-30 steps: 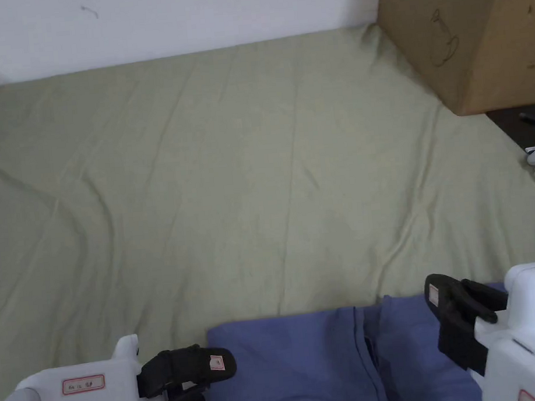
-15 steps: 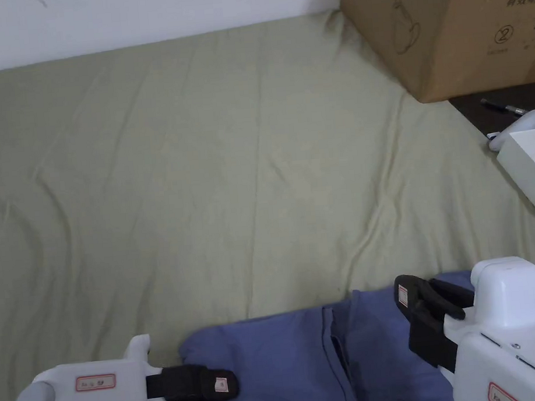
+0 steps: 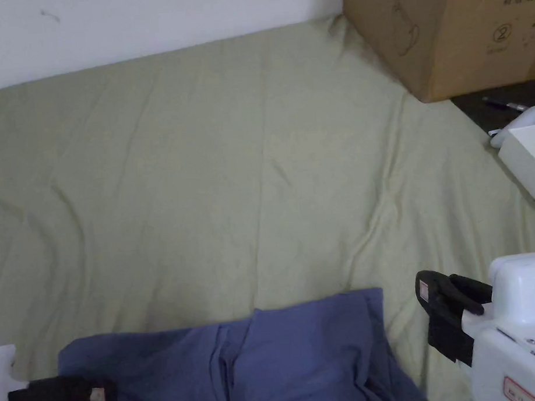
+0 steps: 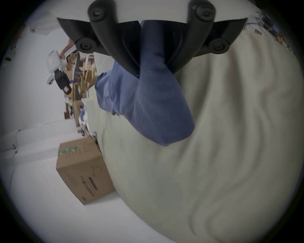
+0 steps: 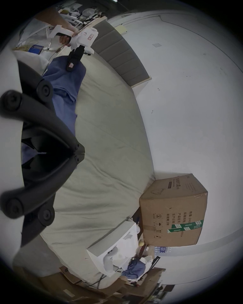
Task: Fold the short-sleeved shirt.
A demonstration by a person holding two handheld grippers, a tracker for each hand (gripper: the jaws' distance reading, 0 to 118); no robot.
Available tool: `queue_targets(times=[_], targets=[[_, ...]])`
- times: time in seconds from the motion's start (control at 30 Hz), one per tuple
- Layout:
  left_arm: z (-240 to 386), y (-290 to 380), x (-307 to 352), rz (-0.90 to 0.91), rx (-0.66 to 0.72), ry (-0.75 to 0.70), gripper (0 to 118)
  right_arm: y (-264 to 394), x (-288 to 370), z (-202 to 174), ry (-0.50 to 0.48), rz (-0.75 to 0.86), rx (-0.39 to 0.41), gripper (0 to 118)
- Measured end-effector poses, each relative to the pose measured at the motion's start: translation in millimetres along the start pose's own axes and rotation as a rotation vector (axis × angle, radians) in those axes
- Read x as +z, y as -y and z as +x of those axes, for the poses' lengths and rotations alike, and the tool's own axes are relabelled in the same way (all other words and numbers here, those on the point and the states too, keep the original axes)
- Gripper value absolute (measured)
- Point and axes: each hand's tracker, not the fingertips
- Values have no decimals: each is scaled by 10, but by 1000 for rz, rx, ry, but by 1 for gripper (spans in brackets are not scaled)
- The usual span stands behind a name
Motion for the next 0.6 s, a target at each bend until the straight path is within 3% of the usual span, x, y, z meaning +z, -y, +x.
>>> queue_targets(times=[0.3, 0.6], targets=[[840, 61, 124, -8, -60, -135, 7, 72, 52, 175, -11, 12, -50, 0], [2248, 223, -359, -70, -197, -70, 7, 202, 156, 521, 1, -4, -121, 0]])
